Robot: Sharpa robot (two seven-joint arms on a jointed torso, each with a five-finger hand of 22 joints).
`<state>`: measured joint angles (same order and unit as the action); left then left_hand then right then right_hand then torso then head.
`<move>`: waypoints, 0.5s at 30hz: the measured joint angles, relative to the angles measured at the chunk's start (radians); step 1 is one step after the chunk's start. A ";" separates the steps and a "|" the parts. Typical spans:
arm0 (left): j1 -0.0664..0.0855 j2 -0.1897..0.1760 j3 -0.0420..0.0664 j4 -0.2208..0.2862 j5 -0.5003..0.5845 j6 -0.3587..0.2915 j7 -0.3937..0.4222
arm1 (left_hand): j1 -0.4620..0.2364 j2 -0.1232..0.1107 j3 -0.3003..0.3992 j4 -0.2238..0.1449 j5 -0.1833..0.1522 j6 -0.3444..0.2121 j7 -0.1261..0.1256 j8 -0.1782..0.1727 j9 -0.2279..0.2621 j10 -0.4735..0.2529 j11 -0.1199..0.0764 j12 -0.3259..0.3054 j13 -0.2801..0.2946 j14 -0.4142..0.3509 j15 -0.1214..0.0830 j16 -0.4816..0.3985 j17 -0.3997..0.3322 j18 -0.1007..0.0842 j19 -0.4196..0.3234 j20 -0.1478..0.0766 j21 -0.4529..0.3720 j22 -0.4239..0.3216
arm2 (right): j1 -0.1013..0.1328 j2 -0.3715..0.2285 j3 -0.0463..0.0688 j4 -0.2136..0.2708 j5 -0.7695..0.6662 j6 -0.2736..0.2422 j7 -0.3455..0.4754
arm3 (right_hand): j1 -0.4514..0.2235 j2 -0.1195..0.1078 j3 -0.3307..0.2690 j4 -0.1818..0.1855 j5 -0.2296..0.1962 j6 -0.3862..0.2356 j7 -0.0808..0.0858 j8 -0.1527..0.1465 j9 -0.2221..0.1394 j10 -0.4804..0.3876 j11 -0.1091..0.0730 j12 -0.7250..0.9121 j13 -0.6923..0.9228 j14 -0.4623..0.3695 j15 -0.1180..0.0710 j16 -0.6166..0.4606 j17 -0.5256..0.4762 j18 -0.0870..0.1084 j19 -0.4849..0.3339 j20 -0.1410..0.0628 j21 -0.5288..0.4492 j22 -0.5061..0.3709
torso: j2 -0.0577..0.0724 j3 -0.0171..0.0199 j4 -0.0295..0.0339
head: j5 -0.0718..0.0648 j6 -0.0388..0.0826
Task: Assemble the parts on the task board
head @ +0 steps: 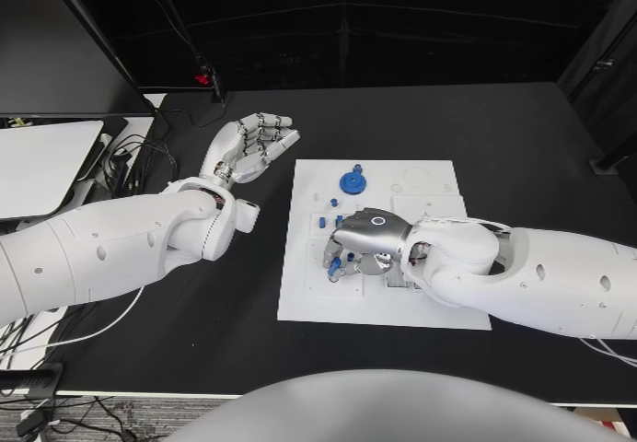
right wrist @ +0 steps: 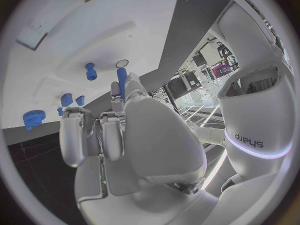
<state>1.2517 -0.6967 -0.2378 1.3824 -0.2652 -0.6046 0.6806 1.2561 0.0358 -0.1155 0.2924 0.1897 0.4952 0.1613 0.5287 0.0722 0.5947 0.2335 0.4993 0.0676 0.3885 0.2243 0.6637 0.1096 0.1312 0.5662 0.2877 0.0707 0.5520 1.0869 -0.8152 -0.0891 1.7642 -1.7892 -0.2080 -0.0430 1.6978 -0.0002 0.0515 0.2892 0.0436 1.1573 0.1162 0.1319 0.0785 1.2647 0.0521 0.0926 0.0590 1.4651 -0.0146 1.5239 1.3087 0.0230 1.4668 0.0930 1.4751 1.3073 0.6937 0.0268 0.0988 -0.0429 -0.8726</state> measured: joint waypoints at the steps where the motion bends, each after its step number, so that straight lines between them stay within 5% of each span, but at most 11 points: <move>1: 0.000 0.000 0.000 0.000 0.000 0.000 0.000 | 0.000 0.000 0.000 0.000 0.000 0.000 0.000 0.000 0.000 0.000 0.000 0.000 0.000 0.000 0.000 0.000 0.000 0.000 0.000 0.000 0.000 0.000 | 0.000 0.001 0.000 0.000 -0.002 0.002 0.000 | 0.000 0.000 0.000 0.000 0.000 0.000 0.000 0.000 0.000 0.000 0.000 0.000 0.000 0.000 0.000 0.000 0.000 0.000 0.000 0.000 0.000 0.000 | 0.000 -0.0001 0.0000 | -0.001 0.000; 15: 0.000 0.000 0.000 0.000 0.000 0.000 0.000 | 0.000 0.000 0.000 0.000 0.000 0.000 0.000 0.000 0.000 0.000 0.000 0.000 0.000 0.000 0.000 0.000 0.000 0.000 0.000 0.000 0.000 0.000 | -0.003 0.006 0.001 0.001 -0.023 0.040 -0.017 | 0.000 0.000 0.002 -0.002 -0.001 -0.003 0.000 -0.002 -0.001 -0.002 0.002 -0.004 0.000 0.000 0.000 0.000 0.000 0.000 0.000 0.000 0.000 0.000 | 0.000 -0.0001 0.0012 | -0.002 0.000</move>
<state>1.2517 -0.6969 -0.2377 1.3827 -0.2652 -0.6046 0.6806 1.2561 0.0358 -0.1155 0.2924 0.1897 0.4952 0.1613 0.5287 0.0722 0.5947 0.2335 0.4993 0.0676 0.3884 0.2244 0.6638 0.1096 0.1312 0.5662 0.2877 0.0706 0.5520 1.0843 -0.8089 -0.0877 1.7648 -1.8123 -0.1684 -0.0596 1.6976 -0.0003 0.0538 0.2868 0.0426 1.1540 0.1164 0.1296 0.0778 1.2628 0.0539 0.0887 0.0591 1.4651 -0.0146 1.5239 1.3087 0.0230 1.4668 0.0930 1.4751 1.3073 0.6940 0.0267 0.1000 -0.0446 -0.8726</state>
